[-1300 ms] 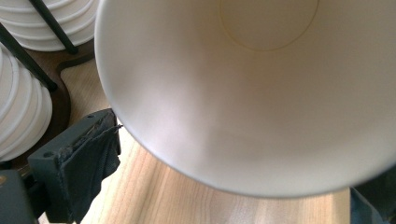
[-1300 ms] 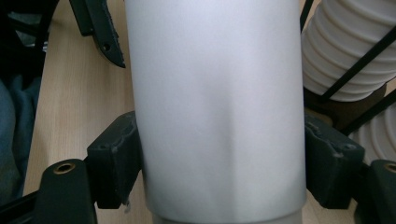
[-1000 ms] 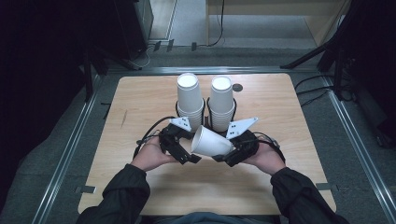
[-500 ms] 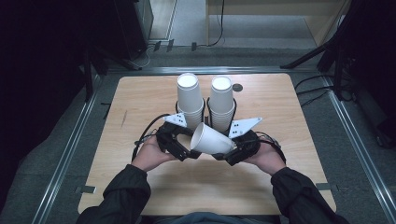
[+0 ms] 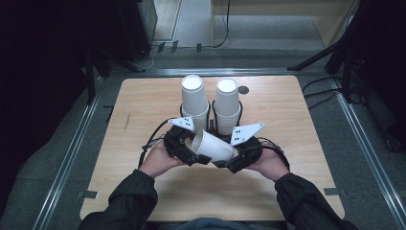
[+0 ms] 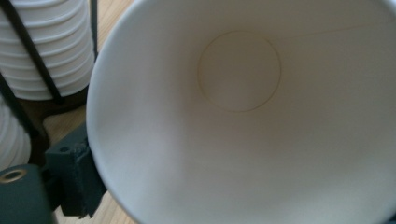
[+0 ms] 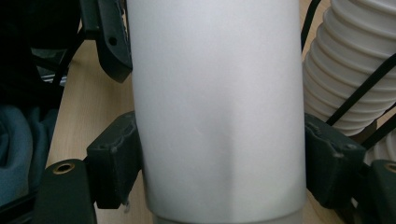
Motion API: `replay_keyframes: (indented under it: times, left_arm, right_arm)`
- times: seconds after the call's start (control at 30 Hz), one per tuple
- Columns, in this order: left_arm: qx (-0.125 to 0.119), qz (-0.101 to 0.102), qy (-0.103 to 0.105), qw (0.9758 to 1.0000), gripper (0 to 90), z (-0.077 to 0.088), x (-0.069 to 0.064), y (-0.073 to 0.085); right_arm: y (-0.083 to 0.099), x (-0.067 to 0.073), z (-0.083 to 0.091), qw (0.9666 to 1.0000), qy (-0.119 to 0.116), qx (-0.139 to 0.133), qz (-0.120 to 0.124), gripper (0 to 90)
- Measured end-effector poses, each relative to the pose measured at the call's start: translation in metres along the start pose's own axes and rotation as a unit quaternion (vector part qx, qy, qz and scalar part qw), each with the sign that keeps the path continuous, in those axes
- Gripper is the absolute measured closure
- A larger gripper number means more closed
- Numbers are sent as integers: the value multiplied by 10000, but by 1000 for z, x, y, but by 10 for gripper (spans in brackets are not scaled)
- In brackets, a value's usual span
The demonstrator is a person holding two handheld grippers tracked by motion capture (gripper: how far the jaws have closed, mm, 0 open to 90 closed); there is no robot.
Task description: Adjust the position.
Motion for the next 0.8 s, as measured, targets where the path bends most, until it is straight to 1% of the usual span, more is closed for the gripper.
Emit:
replay_keyframes:
  times: [0.03, 0.07, 0.13, 0.27, 0.4, 0.47, 0.53, 0.6, 0.63, 0.73, 0.8]
  left_arm:
    - [-24, -7, 11, 10000, 60, 1, 0, 0]
    - [-66, 11, 79, 9999, 69, 2, 0, -1]
    - [-117, 74, 146, 9998, 91, 4, 1, -1]
    - [-59, 14, 156, 9999, 118, 5, 0, -2]
    - [-27, -90, 47, 9999, 134, 5, -1, -3]
    - [-7, -96, 72, 9999, 140, 6, -1, -4]
    - [16, -97, 86, 9999, 142, 6, -1, -4]
    - [68, -136, 40, 9999, 142, 7, -2, -3]
    - [92, -176, 14, 9998, 142, 7, -1, -3]
    - [45, -139, -10, 9999, 142, 12, 0, -2]
    - [18, -162, -76, 9998, 142, 17, 1, -2]
  right_arm:
    - [0, 0, 0, 10000, 1, 9, 0, 229]
    - [0, 0, 0, 10000, 1, 19, 13, 229]
    - [0, 0, 1, 10000, -20, 3, 26, 230]
    - [1, 0, 0, 10000, -12, 28, 44, 231]
    - [1, 0, -1, 10000, 22, 82, 19, 227]
    - [1, 1, 0, 10000, 40, 80, 8, 226]
    - [0, 0, 0, 10000, -2, 52, -7, 223]
    - [0, 0, -1, 9999, -51, 71, -92, 210]
    - [0, 0, -2, 9997, -104, 113, -199, 187]
    - [1, 0, -3, 9993, -119, 223, -289, 137]
    - [2, -1, -2, 9989, -134, 244, -371, 135]
Point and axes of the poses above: each handheld gripper's, and its own axes: z roughly backward along the jaws, y roughly out of its underside, x roughly to its left, the point moved 4 cm from there along -z, roughly forward along the jaws, and after that the axes turned 6 degrees about -z, right-handed, at the moved point
